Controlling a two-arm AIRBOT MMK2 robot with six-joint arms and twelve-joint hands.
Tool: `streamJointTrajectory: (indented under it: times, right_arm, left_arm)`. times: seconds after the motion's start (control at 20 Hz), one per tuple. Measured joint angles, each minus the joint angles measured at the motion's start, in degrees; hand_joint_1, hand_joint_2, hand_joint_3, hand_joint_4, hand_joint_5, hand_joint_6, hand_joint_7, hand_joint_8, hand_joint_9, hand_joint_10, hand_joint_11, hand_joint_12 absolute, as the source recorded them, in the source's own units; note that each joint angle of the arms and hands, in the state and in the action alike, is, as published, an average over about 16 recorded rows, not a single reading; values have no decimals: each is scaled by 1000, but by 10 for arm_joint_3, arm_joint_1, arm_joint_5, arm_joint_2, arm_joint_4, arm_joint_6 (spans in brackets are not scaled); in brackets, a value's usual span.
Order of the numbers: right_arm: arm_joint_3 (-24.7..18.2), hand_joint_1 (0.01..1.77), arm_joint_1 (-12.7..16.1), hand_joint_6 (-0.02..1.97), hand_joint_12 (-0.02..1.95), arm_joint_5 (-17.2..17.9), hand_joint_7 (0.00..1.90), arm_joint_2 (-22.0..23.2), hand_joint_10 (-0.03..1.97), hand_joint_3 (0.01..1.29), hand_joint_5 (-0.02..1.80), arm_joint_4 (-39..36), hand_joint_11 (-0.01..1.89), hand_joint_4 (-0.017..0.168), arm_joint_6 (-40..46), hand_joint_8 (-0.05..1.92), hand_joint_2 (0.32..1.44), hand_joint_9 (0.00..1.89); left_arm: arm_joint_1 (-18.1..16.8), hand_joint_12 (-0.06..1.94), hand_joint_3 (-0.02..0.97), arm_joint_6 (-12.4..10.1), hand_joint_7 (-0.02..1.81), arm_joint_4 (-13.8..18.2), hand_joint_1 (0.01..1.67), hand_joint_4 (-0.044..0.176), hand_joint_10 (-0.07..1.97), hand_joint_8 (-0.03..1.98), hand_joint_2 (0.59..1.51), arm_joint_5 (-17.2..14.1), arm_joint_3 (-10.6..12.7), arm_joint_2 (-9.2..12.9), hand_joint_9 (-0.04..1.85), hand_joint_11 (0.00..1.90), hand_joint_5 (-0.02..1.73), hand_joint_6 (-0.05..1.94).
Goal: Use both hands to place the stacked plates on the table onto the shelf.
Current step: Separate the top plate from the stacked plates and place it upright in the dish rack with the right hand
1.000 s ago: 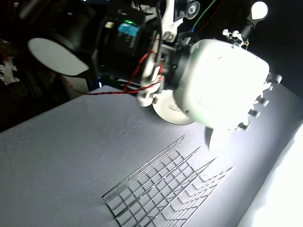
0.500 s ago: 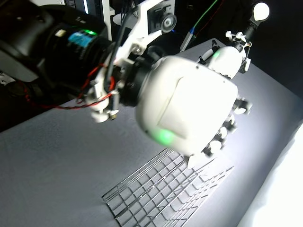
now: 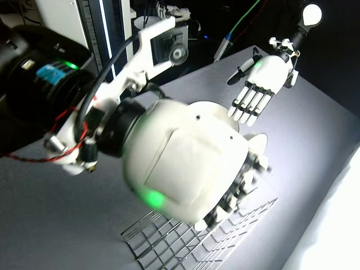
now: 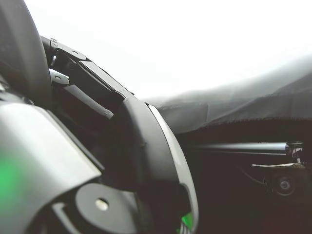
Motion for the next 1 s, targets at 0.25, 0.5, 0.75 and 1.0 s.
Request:
streamJointTrajectory:
  times: [0.25,0.5,0.75,1.0]
  right_arm:
    - [18,1398,-28,959,1241,18,1036,1,1073,12,877,-5,835,-7,1,894,1015,988]
    - [32,1384,-62,1004,1240,43,1036,-1,1080,12,869,-13,823,-7,3,887,1020,977]
    - [41,1371,-102,1042,1252,62,1026,-3,1083,13,863,-22,805,-7,3,891,1033,953]
    - [45,1328,-134,941,1271,81,972,-4,879,15,840,-30,697,-7,2,772,1059,882]
  left_arm:
    - [9,5,12,5,55,-1,15,1,7,-1,1128,4,5,-6,38,21,81,20]
    - [14,5,12,10,62,-2,15,1,7,-1,1129,7,7,-10,44,23,83,20]
    - [21,5,12,15,60,-2,15,1,7,-1,1129,10,5,-12,42,22,83,20]
    - [28,6,12,20,58,-3,15,1,7,-1,1129,14,1,-13,35,19,77,20]
